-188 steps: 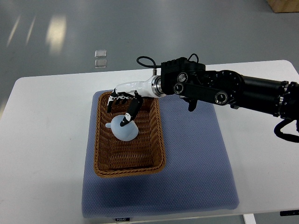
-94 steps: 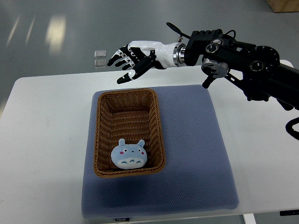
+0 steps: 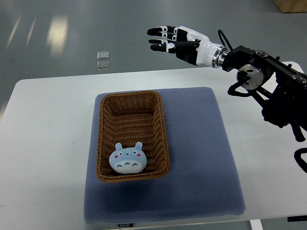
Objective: Place blue toy in brown basket
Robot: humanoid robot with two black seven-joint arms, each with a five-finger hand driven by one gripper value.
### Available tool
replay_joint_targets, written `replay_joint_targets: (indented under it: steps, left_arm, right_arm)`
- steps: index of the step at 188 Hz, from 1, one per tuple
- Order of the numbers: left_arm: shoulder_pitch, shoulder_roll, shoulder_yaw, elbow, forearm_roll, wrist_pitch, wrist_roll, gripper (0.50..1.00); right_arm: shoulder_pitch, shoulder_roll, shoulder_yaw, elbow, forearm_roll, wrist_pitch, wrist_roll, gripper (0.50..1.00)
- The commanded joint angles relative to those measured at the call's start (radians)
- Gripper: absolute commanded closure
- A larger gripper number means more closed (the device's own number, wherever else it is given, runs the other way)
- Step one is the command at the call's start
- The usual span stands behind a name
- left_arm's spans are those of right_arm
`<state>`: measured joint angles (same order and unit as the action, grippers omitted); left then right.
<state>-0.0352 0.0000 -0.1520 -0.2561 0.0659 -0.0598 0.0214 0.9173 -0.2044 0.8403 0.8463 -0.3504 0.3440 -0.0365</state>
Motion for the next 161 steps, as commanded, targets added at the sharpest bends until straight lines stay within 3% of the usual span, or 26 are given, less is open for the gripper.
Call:
replay_joint_targets:
  steps: [1, 56, 97, 161]
  left_arm:
    - [0.000, 0.000, 0.000, 0.000, 0.000, 0.000, 0.000, 0.500]
    - [0.000, 0.000, 0.000, -0.008, 0.000, -0.002, 0.000, 0.500]
    - [0.001, 0.000, 0.000, -0.005, 0.000, 0.000, 0.000, 0.500]
    - [0.001, 0.000, 0.000, -0.009, 0.000, 0.000, 0.002, 0.500]
  right_arm:
    - [-0.092, 0.013, 0.118, -0.001, 0.056, 0.000, 0.018, 0.607]
    - [-0.252, 0.095, 0.240, -0.088, 0.206, 0.000, 0.119, 0.599]
    - [-0.270, 0.103, 0.238, -0.159, 0.360, 0.006, 0.133, 0.597]
    - [-0.302, 0.115, 0.237, -0.164, 0.372, 0.013, 0.135, 0.595]
